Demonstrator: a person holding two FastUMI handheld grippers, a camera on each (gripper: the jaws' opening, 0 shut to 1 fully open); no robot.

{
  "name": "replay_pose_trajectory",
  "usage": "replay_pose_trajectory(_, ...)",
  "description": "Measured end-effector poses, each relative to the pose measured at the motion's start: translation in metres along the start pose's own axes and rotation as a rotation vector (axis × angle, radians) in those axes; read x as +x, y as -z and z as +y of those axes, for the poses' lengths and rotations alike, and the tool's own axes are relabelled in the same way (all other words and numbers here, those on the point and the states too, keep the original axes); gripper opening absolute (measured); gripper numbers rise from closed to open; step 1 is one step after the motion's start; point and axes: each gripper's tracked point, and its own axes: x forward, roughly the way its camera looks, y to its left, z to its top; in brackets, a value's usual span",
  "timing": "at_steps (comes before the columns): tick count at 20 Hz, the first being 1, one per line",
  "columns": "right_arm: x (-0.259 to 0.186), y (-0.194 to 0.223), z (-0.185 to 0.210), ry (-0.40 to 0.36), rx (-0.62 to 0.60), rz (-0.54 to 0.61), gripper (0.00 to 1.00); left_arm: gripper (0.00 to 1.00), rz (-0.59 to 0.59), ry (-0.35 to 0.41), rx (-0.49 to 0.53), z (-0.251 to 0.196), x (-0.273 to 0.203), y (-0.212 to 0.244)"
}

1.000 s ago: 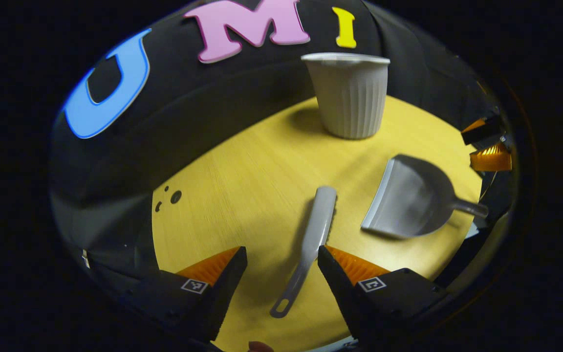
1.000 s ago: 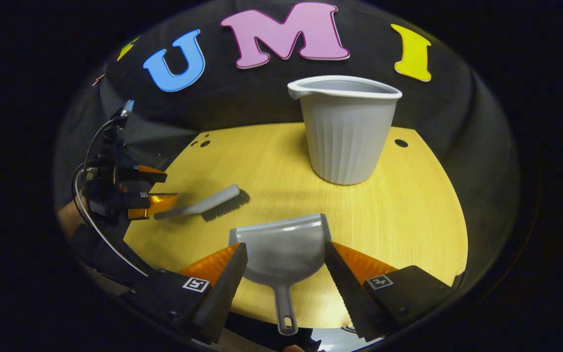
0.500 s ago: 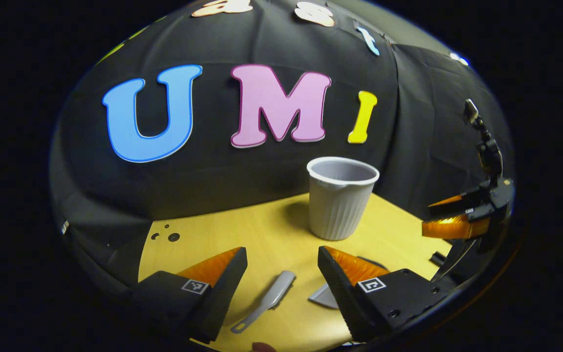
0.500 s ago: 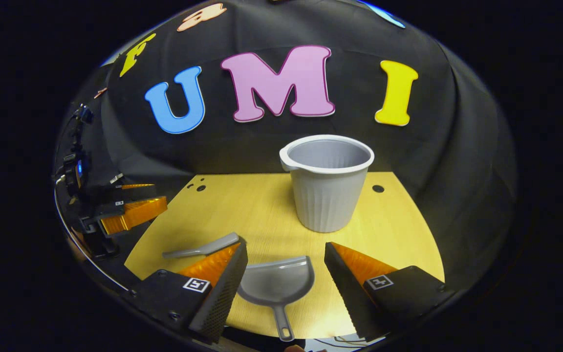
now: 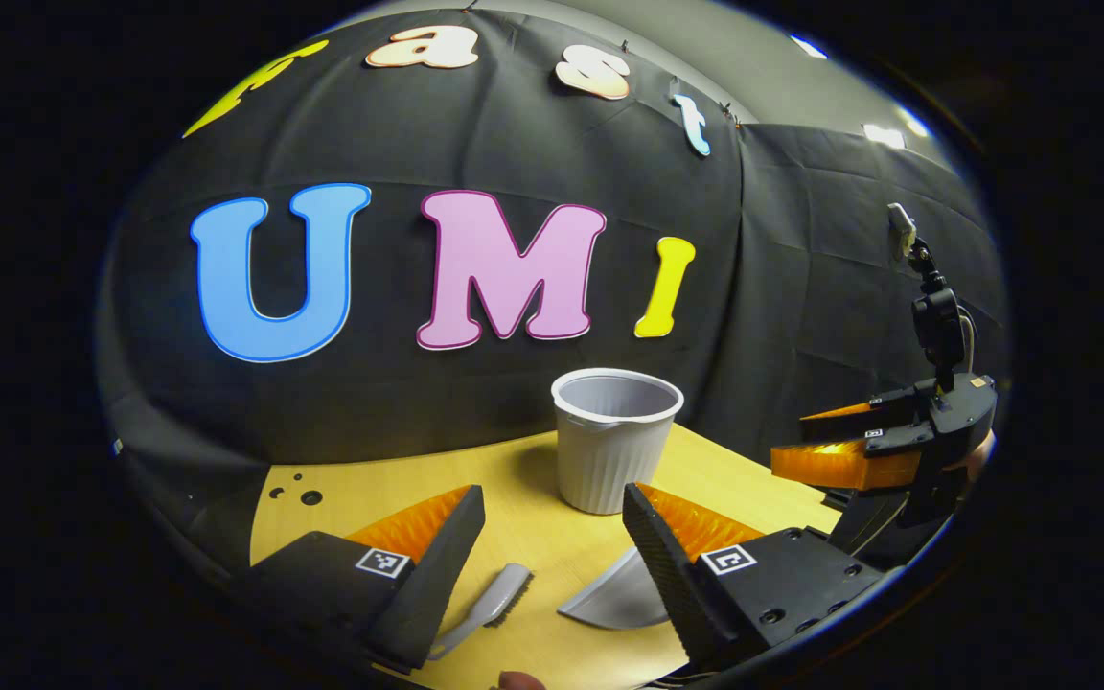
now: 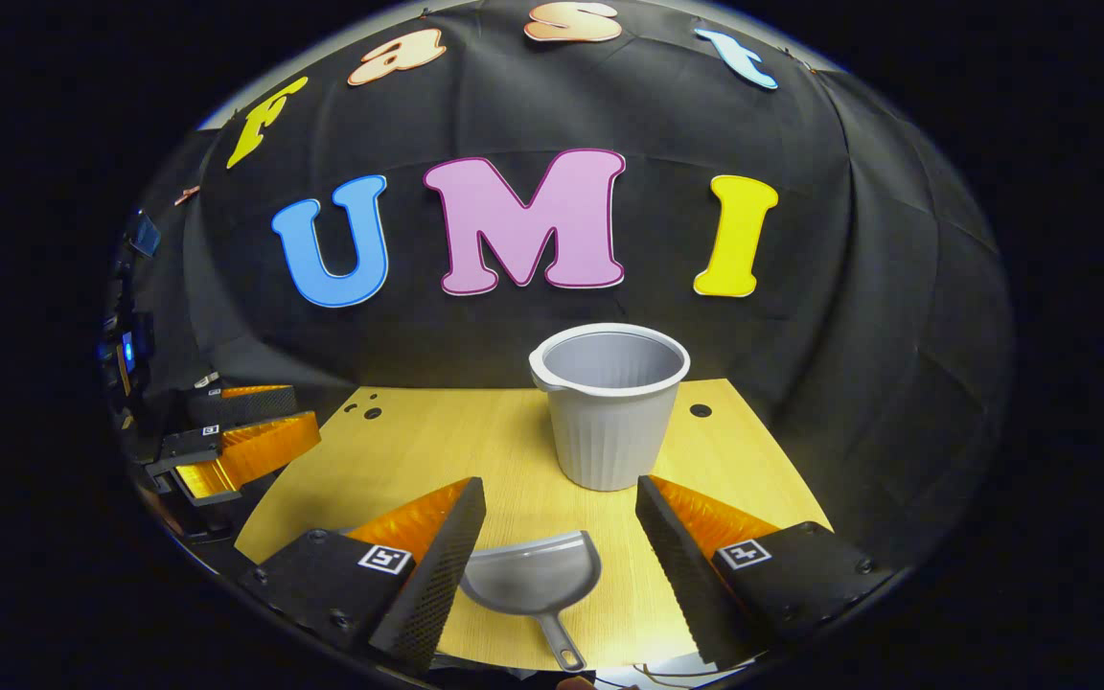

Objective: Pick up the small broom and dustpan from the desktop, sweep the trash into the dustpan with the broom, and then empty the trash into the garbage bin.

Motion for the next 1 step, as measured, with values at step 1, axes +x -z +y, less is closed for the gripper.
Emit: replay_pose_trajectory(1,-0.0052,-0.0027,0.0010,0.008,0.004,-0.006,0.99,0.95,-0.002,0.003,0.001,-0.0006,-0.0005,0.0002)
